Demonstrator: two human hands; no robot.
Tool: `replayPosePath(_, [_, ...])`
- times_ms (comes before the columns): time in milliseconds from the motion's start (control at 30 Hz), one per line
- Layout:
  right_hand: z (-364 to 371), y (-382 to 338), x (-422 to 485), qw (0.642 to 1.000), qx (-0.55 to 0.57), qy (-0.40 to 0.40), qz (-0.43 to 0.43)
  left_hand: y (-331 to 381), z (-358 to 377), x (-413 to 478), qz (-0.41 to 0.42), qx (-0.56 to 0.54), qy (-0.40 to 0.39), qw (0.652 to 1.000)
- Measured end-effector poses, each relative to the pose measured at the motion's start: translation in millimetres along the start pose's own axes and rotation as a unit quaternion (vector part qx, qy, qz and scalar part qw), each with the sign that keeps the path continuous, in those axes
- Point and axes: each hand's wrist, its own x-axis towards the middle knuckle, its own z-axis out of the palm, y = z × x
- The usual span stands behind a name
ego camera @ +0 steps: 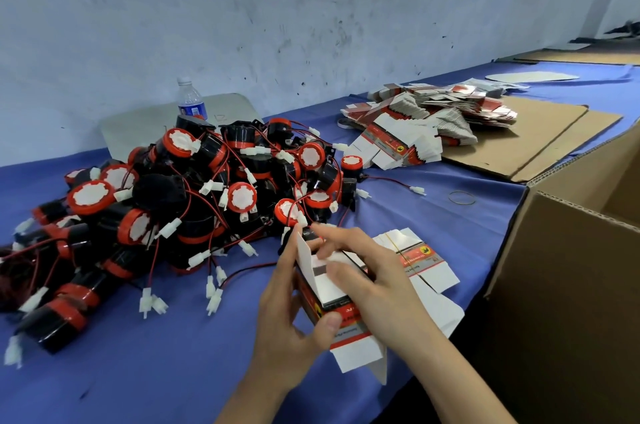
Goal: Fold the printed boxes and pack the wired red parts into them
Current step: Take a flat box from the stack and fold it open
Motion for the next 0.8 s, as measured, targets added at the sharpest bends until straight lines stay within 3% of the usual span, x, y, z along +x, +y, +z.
replayPosePath(133, [-2.2, 0.1, 0.2, 1.0, -0.013, 0.02, 0.003, -3.1, 2.5, -1.2, 0.02, 0.017, 0.006, 1.0])
replayPosePath(300, [2.1, 0.9, -0.6, 0.999, -0.005, 0.043, -0.008, -1.4, 3.5, -1.1, 0.137, 0.094, 0.017, 0.986])
replayPosePath(533, [14.8, 6.3, -8.0, 0.985, 0.081, 0.153, 0.002, 9.0, 1.9, -0.1, 0.114, 0.107, 0.051, 0.986])
replayPosePath(800, [16.9, 6.8, -9.2, 0.982, 0.103, 0.161, -0.005, 13.1, -0.4, 2.7, 0.141, 0.149, 0.042, 0.978])
